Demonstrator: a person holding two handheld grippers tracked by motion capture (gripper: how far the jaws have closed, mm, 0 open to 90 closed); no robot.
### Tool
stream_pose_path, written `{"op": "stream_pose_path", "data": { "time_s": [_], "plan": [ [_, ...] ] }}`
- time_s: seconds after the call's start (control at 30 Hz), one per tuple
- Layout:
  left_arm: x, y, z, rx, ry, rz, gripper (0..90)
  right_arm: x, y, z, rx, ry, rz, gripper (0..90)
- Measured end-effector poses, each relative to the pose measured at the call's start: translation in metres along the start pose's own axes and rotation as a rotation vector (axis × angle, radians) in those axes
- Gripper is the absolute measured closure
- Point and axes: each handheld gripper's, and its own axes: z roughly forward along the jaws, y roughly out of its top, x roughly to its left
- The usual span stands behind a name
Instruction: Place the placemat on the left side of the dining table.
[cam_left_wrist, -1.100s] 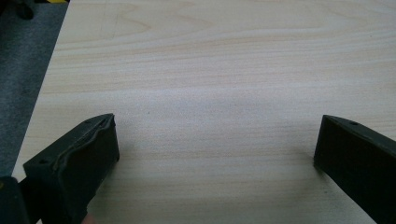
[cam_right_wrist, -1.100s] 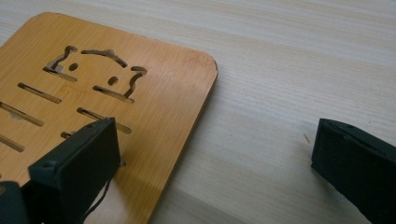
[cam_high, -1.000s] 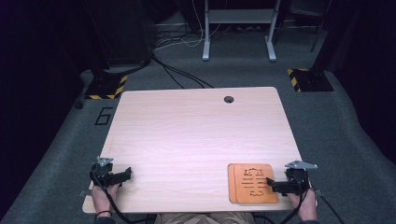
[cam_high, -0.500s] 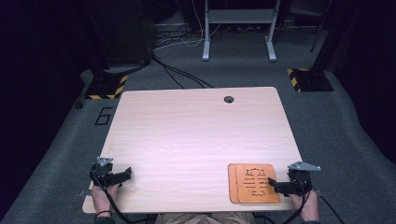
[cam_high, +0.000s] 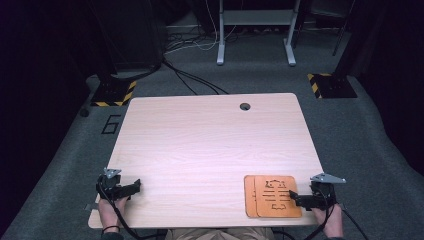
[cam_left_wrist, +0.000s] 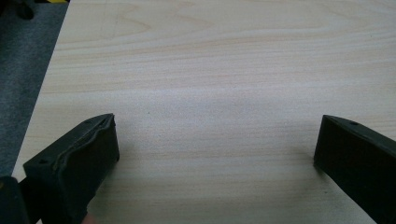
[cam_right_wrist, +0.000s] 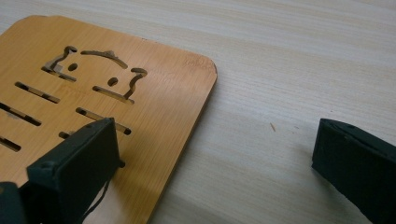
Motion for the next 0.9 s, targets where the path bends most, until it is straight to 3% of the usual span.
{"op": "stream_pose_path", "data": {
  "time_s": [0.17,0.6,0.83,0.9],
  "plan": [
    [0.000,0.000,0.000,0.000,0.001,0.001,0.0,-0.003,-0.002,-0.002,0.009,-0.026,-0.010,0.0],
    [-0.008,0.001,-0.002,0.020,0.022,-0.015,0.0,-0.004,-0.002,-0.002,0.000,-0.027,-0.011,0.0],
    [-0.034,0.010,-0.007,0.032,-0.052,0.018,0.0,-0.004,-0.003,-0.002,-0.002,-0.030,-0.009,0.0],
    [-0.046,0.016,-0.008,0.032,-0.082,0.039,0.0,-0.004,-0.003,-0.002,-0.003,-0.029,-0.009,0.0]
  ]
}}
